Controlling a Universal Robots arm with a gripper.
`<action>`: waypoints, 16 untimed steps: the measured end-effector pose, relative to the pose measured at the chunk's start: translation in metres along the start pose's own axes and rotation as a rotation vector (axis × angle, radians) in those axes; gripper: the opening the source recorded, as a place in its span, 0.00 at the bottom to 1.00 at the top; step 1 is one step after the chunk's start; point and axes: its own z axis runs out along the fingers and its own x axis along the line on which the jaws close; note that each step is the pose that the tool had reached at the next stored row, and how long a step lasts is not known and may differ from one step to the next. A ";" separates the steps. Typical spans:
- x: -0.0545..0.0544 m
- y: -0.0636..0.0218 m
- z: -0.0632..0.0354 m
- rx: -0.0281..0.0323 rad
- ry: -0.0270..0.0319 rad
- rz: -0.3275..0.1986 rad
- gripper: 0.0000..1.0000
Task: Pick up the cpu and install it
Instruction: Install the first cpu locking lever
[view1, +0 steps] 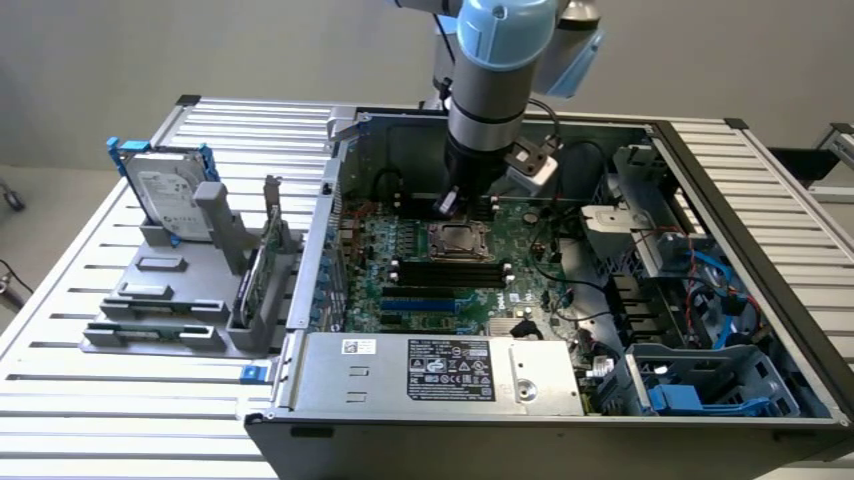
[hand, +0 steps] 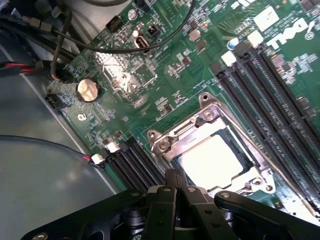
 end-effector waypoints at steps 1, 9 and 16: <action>-0.001 0.0010 -0.0018 0.0014 -0.0010 0.001 0.11; -0.009 0.0074 -0.0218 0.0072 -0.0048 0.005 0.11; -0.024 0.0161 -0.0283 0.0099 -0.0069 0.006 0.11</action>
